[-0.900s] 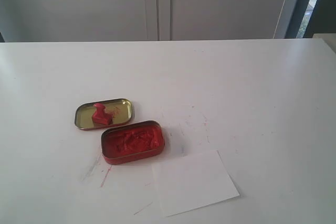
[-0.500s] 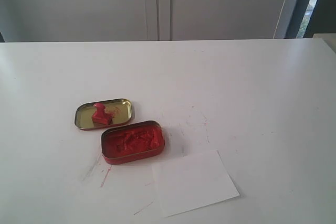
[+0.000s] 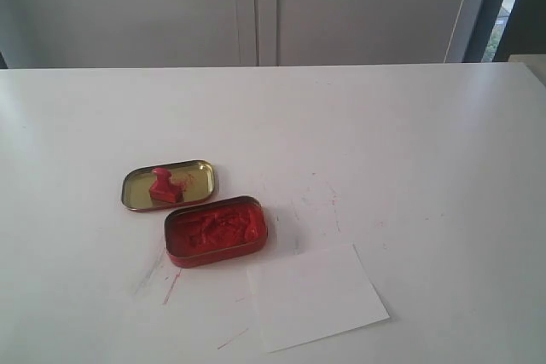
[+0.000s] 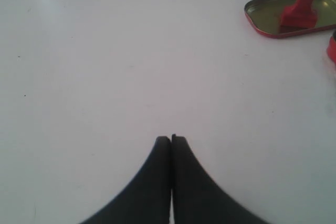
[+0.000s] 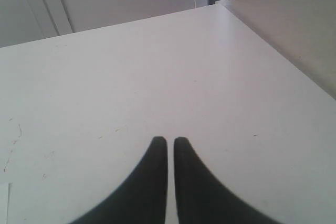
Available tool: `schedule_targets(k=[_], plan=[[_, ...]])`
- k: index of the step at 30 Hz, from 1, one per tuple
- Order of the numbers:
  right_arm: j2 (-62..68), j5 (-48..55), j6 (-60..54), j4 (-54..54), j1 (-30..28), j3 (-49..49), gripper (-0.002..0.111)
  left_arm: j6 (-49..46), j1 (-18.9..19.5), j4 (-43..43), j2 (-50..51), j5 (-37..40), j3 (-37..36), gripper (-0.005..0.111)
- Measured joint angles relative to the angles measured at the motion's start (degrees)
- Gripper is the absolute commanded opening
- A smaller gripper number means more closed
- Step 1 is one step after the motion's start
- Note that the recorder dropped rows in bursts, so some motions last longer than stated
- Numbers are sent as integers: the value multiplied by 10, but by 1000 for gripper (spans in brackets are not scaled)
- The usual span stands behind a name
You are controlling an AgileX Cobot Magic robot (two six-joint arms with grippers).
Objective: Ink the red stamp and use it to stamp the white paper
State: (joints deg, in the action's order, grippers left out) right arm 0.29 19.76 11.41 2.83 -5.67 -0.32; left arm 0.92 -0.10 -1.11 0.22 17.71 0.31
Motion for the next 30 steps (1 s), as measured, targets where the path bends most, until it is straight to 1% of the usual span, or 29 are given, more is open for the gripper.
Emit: schedule_targets(k=[4,12,18,21,30], plan=[[0,0,0,0,0,0,5,0,0,0,0,-38,0,0],[0,0,0,0,0,0,5,0,0,0,0,-150,0,0],[0,0,0,0,0,0,5,0,0,0,0,-214,0,0],[0,0,0,0,0,0,5,0,0,0,0,-229,0,0],[0,0,0,0,0,0,5,0,0,0,0,-236,0,0]])
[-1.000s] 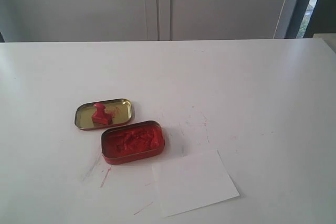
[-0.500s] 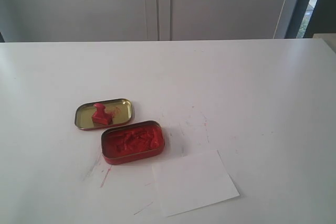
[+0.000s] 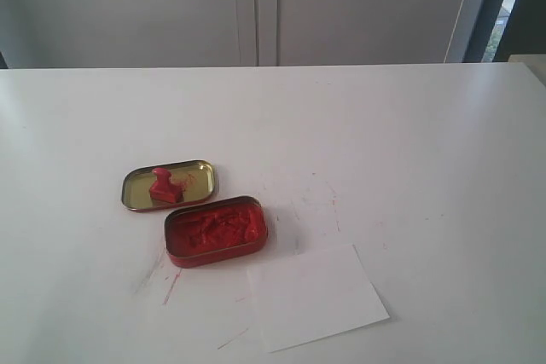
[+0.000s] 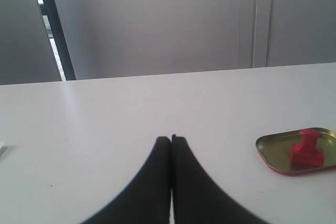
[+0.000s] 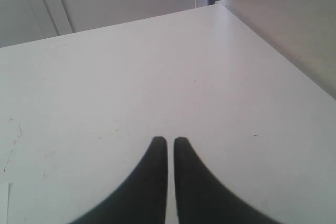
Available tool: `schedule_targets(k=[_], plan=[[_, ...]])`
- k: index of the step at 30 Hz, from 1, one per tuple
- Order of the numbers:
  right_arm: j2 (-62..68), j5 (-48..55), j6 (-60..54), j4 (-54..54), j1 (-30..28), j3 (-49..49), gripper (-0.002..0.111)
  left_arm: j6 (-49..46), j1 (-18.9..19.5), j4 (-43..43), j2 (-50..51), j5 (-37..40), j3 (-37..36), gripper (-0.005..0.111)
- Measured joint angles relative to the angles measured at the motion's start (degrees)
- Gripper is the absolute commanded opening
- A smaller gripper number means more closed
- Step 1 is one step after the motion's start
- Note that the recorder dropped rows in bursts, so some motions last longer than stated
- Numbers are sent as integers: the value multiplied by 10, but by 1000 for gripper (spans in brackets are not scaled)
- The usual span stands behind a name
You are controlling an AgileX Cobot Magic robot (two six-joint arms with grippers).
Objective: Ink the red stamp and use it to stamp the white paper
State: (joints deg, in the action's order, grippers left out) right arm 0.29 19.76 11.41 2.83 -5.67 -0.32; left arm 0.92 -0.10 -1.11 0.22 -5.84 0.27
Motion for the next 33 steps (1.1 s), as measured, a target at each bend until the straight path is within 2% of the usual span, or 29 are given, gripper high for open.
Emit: schedule_targets(k=[15,21,30,33], plan=[[0,0,0,0,0,0,5,1,0,0,0,0,0,0],[0,0,0,0,0,0,5,2,0,-39,0,3,0,0],[0,0,0,0,0,0,5,2,0,-38,2,127,91,0],[0,0,0,0,0,0,5,2,0,-38,32,158,117,0]])
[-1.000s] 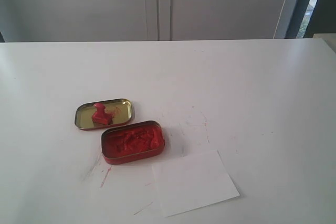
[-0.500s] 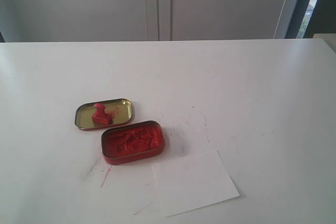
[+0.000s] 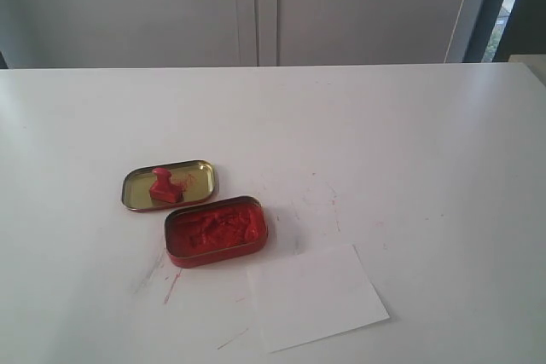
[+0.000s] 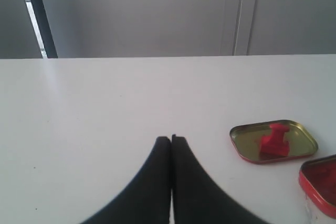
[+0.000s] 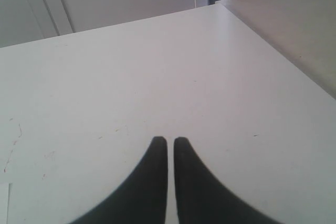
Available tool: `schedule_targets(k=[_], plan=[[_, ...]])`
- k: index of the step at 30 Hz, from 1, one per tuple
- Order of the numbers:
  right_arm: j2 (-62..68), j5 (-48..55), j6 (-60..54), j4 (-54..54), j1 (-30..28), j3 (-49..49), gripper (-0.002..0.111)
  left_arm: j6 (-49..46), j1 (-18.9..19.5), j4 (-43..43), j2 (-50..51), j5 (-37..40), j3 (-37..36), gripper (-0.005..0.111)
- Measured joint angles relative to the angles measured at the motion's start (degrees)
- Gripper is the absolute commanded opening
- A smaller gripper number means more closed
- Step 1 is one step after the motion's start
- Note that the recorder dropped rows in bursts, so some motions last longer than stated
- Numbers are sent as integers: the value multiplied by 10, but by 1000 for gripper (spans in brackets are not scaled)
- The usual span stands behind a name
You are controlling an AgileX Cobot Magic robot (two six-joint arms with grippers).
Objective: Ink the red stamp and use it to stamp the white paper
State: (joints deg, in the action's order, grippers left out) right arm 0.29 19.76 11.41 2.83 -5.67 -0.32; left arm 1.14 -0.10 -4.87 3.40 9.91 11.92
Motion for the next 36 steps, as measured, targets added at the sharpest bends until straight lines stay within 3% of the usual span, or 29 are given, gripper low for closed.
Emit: schedule_targets(k=[18,25,36], plan=[[0,0,0,0,0,0,5,-6,0,29,212,189,177,0],[0,0,0,0,0,0,5,-14,0,29,342,280,244,0],[0,0,0,0,0,0,5,-97,0,-10,566,334,350,0]])
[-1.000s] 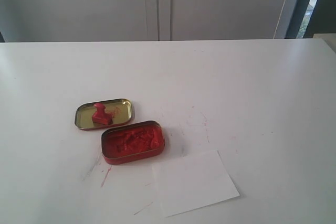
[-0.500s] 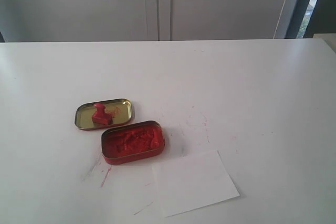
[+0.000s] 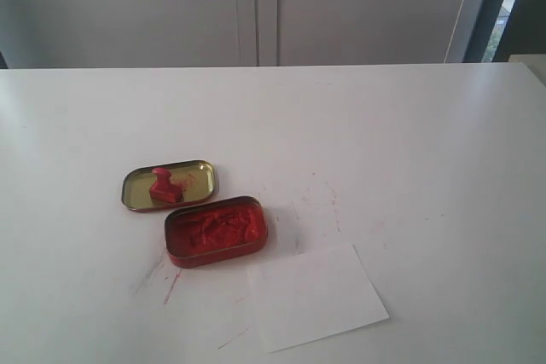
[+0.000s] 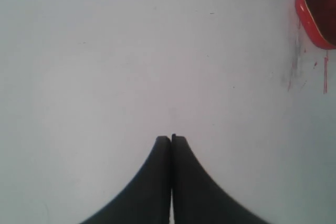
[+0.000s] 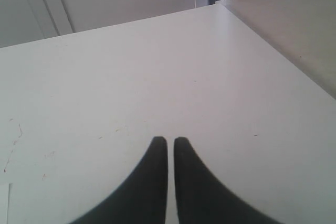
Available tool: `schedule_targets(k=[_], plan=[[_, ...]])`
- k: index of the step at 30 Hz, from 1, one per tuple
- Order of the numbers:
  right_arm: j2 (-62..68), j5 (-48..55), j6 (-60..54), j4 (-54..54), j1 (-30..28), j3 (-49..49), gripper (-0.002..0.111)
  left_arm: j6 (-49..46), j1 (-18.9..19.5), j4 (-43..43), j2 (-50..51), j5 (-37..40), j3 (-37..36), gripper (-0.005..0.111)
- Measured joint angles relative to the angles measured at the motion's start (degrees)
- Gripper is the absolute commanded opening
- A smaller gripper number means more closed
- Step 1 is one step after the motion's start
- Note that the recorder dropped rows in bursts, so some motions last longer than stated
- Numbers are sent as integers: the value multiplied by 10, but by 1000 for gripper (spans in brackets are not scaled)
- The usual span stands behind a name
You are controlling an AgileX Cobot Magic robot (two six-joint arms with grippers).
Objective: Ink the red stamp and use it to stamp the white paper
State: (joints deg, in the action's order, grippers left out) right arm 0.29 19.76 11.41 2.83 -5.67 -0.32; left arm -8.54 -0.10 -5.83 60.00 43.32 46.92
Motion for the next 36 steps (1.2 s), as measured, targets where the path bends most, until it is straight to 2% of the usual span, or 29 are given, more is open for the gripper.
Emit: schedule_targets(k=[13,27,31,36], plan=[[0,0,0,0,0,0,5,-124,0,-89,158,10,85,0],[0,0,0,0,0,0,5,-224,0,-133,298,34,208,0],[0,0,0,0,0,0,5,-246,-9,-136,326,36,238,0],[0,0,0,0,0,0,5,-279,-38,-136,355,37,271,0]])
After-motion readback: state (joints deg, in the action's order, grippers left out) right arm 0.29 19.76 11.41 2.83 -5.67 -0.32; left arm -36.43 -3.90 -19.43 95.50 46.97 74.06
